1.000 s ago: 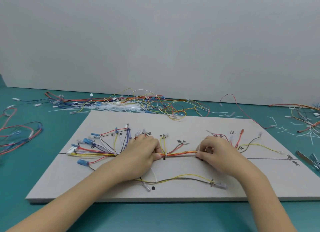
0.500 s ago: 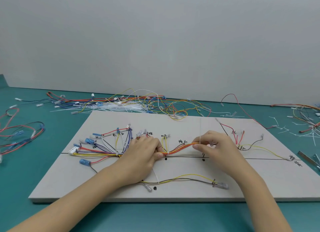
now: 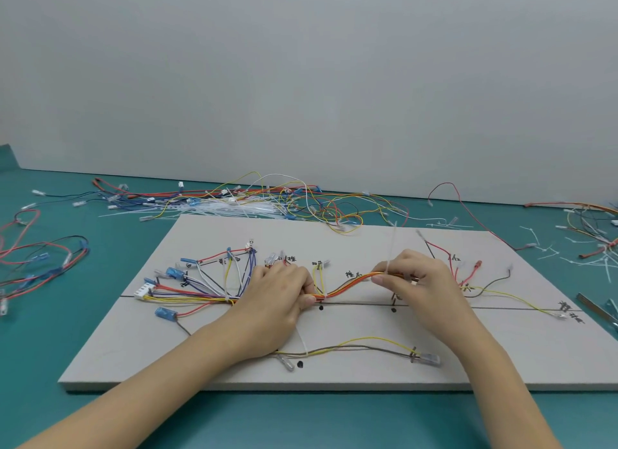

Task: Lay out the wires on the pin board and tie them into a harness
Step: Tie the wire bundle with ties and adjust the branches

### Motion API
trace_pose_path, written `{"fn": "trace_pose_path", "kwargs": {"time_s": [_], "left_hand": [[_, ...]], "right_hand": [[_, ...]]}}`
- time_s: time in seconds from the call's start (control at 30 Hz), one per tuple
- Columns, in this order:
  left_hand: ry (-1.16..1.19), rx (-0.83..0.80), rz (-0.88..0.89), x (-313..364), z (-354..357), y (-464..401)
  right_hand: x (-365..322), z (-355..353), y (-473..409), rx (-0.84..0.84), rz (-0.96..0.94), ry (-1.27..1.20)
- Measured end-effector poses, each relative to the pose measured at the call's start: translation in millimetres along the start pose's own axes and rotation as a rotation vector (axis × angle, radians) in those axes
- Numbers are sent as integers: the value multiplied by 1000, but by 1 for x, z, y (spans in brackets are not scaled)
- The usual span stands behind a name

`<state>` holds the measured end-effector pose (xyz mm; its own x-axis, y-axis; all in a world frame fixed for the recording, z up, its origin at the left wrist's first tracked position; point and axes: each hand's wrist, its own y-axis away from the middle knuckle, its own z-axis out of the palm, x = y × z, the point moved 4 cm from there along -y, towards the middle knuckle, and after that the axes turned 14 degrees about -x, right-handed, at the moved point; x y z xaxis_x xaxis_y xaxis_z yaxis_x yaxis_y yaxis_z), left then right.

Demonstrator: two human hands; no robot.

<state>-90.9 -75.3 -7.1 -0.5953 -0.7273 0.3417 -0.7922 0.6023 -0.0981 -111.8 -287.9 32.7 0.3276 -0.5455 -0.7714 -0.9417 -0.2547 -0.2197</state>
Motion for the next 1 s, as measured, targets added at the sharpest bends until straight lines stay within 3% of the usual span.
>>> {"fn": "trace_pose_path", "kwargs": {"time_s": [0.13,0.27,0.4,0.5,0.63,0.7,0.83,1.0], "left_hand": [[131,90,-19,0,-8,-4],[125,68,-42,-1,-14,-3],[19,-53,-215,-23,-39,4],[176,-132,-356,-56,-69,24],[303,-335,-330,-80,-71,39],[288,-311,-300,-78,-64,36],[235,-275,-257,-72,-56,29],[107,-298,-213,-68,-47,30]], "right_hand": [[-1,-6,-1,94,-43,-54],[3,-6,-3,107,-4,23],[7,-2,-4,95,42,87],[3,1,-3,103,68,165],[-14,13,-6,168,46,469],[-30,26,-5,191,-56,554],[-46,73,-8,16,-183,799],[-40,95,-26,-223,-56,782]]}}
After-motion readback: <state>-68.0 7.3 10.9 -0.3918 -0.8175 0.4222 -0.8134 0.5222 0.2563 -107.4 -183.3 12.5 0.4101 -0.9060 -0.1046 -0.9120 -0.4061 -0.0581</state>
